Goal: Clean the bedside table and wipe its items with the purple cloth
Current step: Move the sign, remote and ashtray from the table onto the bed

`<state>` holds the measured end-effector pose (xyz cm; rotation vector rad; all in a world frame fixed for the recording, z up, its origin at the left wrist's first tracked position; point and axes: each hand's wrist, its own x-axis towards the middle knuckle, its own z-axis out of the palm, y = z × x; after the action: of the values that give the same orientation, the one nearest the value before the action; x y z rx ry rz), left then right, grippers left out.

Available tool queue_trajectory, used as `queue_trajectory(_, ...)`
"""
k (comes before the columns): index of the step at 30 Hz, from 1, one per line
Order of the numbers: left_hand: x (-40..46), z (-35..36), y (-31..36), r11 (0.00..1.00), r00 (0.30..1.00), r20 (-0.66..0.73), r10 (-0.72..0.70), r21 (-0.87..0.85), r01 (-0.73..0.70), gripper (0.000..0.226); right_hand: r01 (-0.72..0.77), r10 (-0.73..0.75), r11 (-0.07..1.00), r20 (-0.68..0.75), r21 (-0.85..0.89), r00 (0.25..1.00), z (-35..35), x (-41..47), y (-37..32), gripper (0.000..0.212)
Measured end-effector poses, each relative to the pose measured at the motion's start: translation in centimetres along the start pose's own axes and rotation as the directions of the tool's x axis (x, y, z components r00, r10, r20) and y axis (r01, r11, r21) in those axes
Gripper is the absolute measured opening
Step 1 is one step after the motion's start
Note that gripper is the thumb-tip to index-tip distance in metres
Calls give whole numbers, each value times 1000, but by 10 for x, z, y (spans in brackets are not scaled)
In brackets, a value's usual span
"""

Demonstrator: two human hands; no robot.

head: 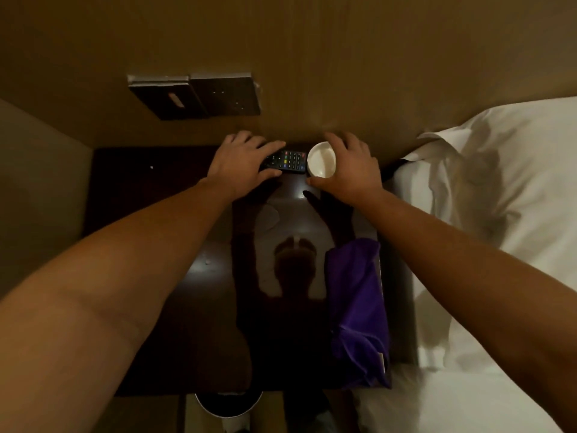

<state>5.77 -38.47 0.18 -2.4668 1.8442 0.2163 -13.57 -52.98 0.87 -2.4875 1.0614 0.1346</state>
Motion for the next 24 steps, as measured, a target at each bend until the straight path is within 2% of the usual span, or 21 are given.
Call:
queue_trajectory(12, 11, 8, 3, 999, 998, 58, -25, -39, 28, 65, 32, -30, 993, 18, -116, 999, 17, 13, -1, 99)
queue_trajectory(18, 13, 1, 4, 989, 994, 103, -29, -140, 43, 59, 49, -50, 998, -17, -50, 999, 19, 16, 0, 89)
queue_trajectory(24, 3, -14, 10, 986, 998, 54, -21, -164, 29, 60, 14, -12, 1000, -81, 24, 997, 9, 2, 2, 84)
